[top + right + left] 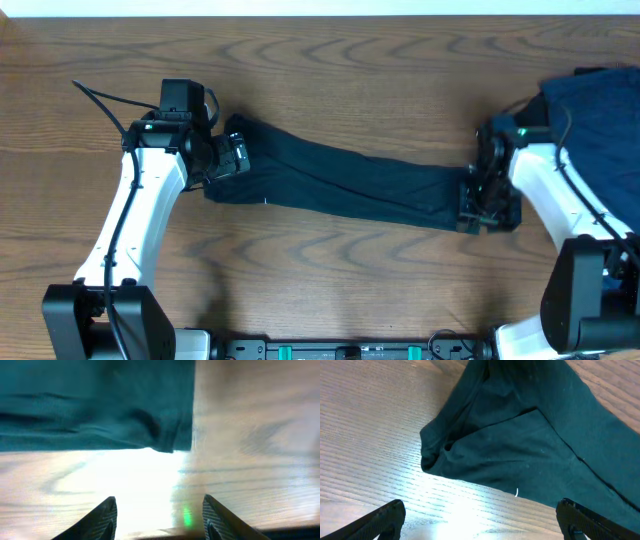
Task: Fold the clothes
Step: 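Release the right end and move the right gripper to the strip's middle again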
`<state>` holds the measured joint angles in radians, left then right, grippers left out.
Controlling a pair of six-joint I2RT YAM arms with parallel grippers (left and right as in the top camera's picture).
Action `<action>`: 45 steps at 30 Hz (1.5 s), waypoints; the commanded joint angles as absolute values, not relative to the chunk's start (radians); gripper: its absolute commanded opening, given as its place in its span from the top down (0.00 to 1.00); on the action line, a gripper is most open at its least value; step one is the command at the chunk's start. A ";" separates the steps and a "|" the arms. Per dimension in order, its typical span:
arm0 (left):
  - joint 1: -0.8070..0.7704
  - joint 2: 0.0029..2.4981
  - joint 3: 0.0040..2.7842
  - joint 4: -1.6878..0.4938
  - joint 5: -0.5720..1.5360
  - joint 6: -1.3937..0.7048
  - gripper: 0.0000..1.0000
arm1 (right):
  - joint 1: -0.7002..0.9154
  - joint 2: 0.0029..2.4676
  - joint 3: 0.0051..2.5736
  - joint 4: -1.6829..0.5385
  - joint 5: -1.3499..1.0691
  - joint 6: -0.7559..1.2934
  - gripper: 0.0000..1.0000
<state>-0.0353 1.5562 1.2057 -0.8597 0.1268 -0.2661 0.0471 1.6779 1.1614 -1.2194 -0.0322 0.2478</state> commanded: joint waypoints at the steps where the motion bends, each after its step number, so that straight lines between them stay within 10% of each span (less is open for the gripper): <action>1: -0.033 1.567 1.196 -0.863 0.119 -0.268 0.02 | 0.045 1.674 1.277 -1.228 -0.121 0.200 0.47; 12: -0.033 1.567 1.196 -0.863 0.120 -0.268 0.02 | 0.250 1.700 1.266 -0.791 -0.352 0.178 0.79; 45: -0.033 1.567 1.197 -0.863 0.120 -0.268 0.02 | 0.465 1.940 1.186 -0.613 -0.464 0.243 0.78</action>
